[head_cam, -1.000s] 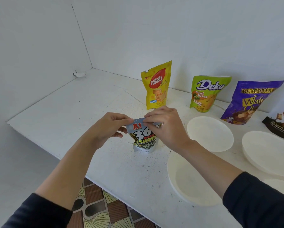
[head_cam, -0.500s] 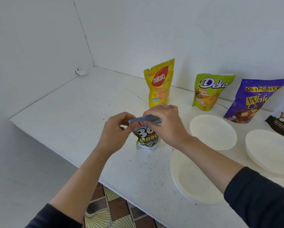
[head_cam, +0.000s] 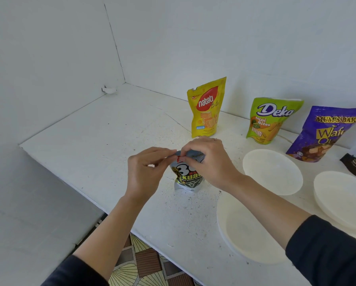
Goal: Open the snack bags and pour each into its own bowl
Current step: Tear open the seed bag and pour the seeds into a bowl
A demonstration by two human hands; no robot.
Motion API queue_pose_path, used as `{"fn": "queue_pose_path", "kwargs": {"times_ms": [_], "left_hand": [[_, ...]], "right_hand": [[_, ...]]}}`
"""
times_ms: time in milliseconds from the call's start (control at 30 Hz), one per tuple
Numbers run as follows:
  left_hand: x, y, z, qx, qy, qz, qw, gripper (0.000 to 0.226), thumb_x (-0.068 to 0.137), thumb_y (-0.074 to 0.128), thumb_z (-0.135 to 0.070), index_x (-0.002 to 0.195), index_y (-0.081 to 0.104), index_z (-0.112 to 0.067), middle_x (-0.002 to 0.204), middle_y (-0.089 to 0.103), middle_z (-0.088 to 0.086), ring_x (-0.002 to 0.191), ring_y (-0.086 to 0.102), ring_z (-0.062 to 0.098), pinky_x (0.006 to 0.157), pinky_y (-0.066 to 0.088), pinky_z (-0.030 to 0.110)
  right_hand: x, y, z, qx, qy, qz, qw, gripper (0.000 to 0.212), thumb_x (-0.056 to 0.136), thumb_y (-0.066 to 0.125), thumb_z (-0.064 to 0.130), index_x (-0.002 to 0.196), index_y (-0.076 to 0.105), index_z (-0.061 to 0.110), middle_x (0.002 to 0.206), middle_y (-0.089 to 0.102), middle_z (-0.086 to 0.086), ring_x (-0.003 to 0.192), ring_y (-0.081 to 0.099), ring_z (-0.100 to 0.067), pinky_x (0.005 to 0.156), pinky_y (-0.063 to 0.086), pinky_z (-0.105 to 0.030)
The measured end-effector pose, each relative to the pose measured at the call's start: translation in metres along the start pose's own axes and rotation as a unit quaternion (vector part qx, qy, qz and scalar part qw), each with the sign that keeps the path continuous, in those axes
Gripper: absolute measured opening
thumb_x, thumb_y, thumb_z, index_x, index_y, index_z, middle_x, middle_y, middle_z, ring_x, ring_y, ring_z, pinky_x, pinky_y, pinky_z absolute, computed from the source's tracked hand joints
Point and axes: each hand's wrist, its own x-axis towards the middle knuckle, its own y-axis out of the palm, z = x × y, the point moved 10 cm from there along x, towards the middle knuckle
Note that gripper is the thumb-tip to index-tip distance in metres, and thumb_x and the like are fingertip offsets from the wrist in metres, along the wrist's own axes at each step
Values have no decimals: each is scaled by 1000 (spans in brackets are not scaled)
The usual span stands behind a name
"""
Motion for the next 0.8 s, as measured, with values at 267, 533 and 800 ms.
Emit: {"fn": "queue_pose_path", "kwargs": {"times_ms": [267,533,800], "left_hand": [[-6,-7,6,-33,-17,-31,999,18,81,82,-2,92,81,-16,91,79,-1,84,76,18,69,63,43],[-5,-1,6,-39,-35,-8,999,15,83,79,2,89,80,-12,84,78,-2,81,75,19,68,62,33],[-1,3,1,-34,-37,20,999,15,84,79,1,88,78,-14,85,77,-4,81,77,19,71,60,25]], "right_hand": [[-3,-1,-7,64,32,-11,997,12,85,74,17,92,76,26,90,72,10,93,62,-11,77,54,-43],[-2,2,-2,80,41,21,996,16,88,69,13,92,74,28,88,70,15,95,62,-10,80,55,-44],[-3,1,-3,80,52,18,995,20,88,69,13,95,70,31,81,71,10,92,65,-12,76,58,-45]]}}
